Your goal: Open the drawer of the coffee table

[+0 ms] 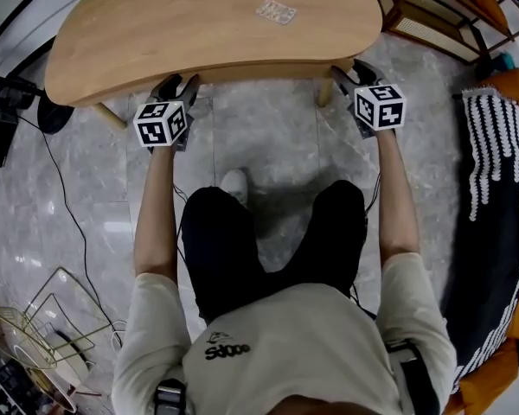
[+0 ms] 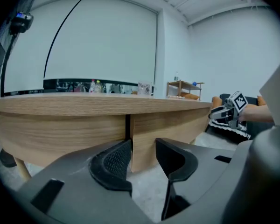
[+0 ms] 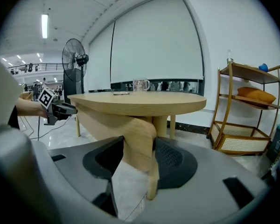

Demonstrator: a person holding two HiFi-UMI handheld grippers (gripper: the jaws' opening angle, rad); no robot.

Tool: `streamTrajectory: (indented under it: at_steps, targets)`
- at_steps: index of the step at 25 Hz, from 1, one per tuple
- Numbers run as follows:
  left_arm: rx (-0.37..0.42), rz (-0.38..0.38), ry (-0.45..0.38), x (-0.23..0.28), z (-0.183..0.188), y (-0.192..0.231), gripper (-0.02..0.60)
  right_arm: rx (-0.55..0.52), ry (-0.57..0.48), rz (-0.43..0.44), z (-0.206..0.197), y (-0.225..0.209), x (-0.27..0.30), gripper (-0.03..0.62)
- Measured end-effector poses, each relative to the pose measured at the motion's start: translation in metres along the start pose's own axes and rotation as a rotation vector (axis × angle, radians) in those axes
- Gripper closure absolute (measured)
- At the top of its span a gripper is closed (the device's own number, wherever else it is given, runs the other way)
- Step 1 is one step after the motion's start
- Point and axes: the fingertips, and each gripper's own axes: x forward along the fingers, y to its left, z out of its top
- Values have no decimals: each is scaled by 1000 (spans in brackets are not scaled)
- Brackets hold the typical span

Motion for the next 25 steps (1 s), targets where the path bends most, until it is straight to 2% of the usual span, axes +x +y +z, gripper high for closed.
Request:
streamTrajectory:
  at_steps: [9, 17, 21, 23, 25]
  targets:
    - [-52, -16, 14, -13, -4, -6, 407, 17, 9, -2, -5, 8, -13, 385]
    - [-44, -19, 14, -31, -14, -18, 407, 13, 19, 6, -14, 19, -32, 387]
    - [-58, -55, 6, -31, -15, -17, 382, 4, 32, 7, -15, 25, -35, 396]
    - [-64, -102, 17, -26, -17, -21, 310, 2, 38, 2, -15, 24, -35, 396]
    - [-52, -122, 29, -21, -18, -24, 305, 2, 43, -3, -16, 24, -36, 398]
